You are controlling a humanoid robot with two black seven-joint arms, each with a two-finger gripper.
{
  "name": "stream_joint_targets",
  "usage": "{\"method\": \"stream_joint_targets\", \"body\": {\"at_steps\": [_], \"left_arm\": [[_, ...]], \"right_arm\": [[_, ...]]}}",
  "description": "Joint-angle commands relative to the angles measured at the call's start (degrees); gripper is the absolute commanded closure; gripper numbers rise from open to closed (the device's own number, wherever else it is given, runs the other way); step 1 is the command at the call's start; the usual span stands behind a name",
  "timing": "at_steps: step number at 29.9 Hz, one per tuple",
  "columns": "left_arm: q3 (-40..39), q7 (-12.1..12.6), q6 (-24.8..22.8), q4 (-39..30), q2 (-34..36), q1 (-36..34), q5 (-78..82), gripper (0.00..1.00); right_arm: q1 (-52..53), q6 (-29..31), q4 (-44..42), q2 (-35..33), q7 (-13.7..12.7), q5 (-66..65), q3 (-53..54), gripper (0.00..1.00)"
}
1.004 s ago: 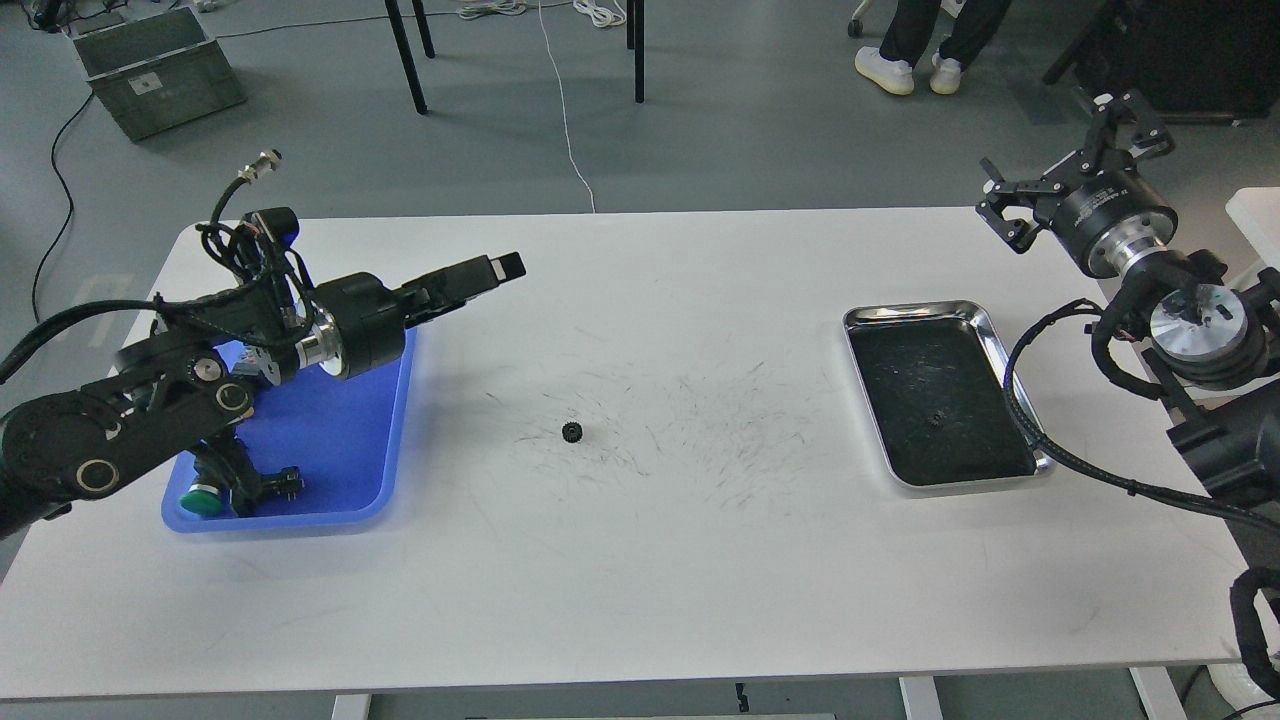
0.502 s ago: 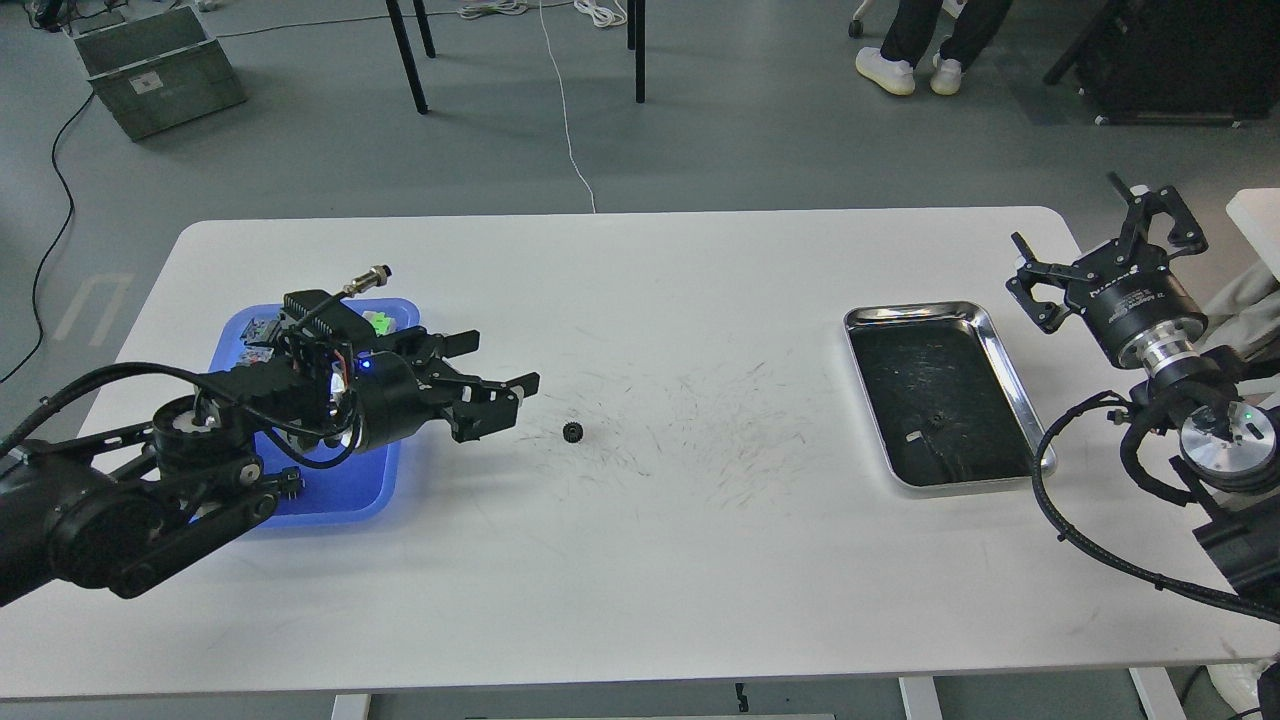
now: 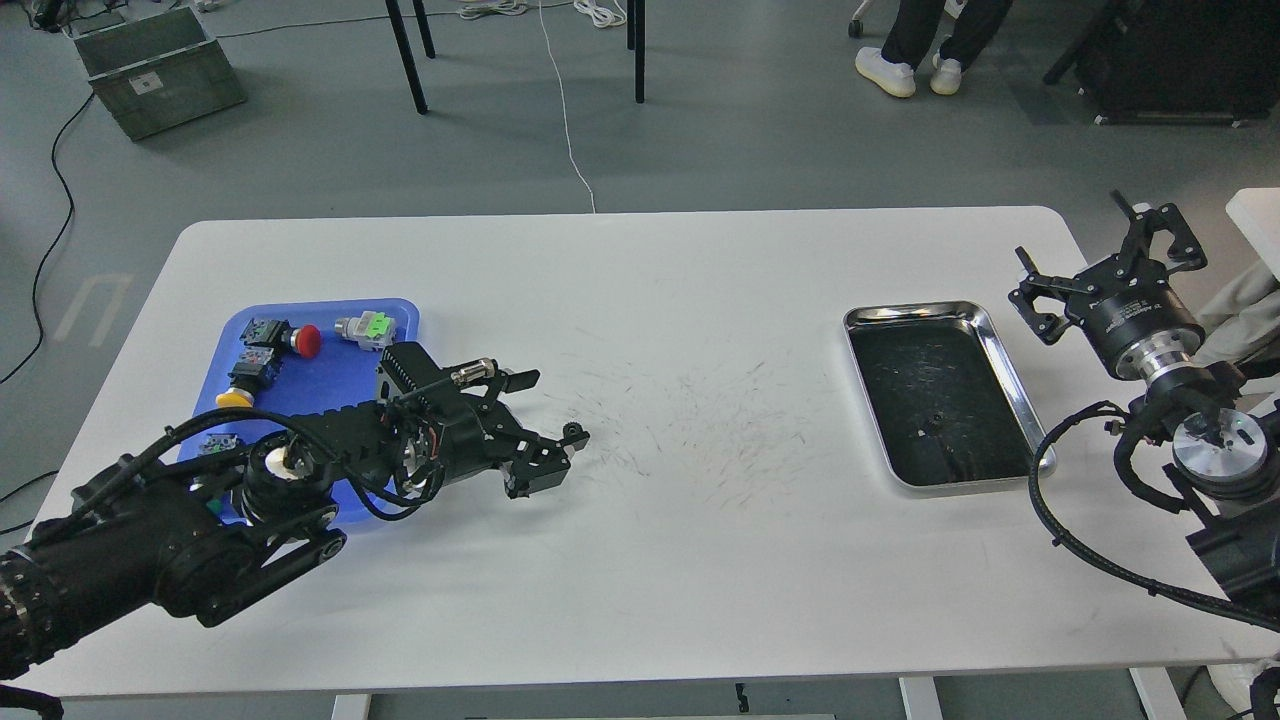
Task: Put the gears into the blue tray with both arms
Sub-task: 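Reach the left gripper from the blue tray toward the black part, then close the left gripper on the black part on the table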
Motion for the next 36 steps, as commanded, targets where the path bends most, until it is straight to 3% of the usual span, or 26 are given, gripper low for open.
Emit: {"method": "stream_joint_targets", "body": {"at_steps": [1,9,16,26,32,36], "left_arm": [[0.0,0.5,0.4,2.0,-1.3,0.8,0.0,0.05],[0.0,0.7,0.7,5.9,-4.8,1.8,0.0,0.09],[0.0,0.7,1.1,7.8,-5.9,1.9,0.0,0.24],[0.0,1.0,1.1,8.4,-5.9,2.1,0.0,0.56],[0.1,1.0,1.1,8.4,-5.9,2.5,0.0,0.88],[0.0,1.0,1.2,8.4,-5.9,3.0,0.0,0.92]], "right_arm": [[0.0,-0.4,-0.1,-0.1,0.3,0.0,0.0,0.03],[0.1,-0.4,-0.9,0.0,0.4,0.0,-0.1,0.03],[0.0,-0.4,-0.8,0.3,0.4,-0.1,-0.2,0.03],[-0.1,-0.4,-0.9,0.5,0.4,-0.1,-0.5,0.03],[-0.1,-0.4,-0.8,0.8,0.4,-0.1,-0.7,0.03],[-0.1,-0.4,-0.8,0.8,0.4,0.0,-0.8,0.03]]}}
